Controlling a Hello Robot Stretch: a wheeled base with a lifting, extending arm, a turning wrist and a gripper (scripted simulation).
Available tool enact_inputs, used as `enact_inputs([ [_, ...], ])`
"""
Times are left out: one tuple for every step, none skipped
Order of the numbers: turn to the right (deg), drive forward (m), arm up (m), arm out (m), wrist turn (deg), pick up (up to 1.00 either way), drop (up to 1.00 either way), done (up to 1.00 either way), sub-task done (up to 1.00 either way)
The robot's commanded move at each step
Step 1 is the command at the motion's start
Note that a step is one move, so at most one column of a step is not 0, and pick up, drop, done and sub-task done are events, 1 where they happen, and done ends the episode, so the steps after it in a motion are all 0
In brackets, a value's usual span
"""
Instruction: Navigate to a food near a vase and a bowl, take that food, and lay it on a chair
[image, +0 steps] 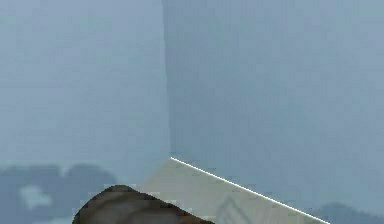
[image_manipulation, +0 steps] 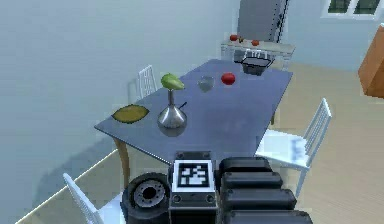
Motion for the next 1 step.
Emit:
enact_inputs([
  [0.0, 0.00, 0.00, 0.48, 0.0, 0.00, 0.00, 0.00, 0.00],
])
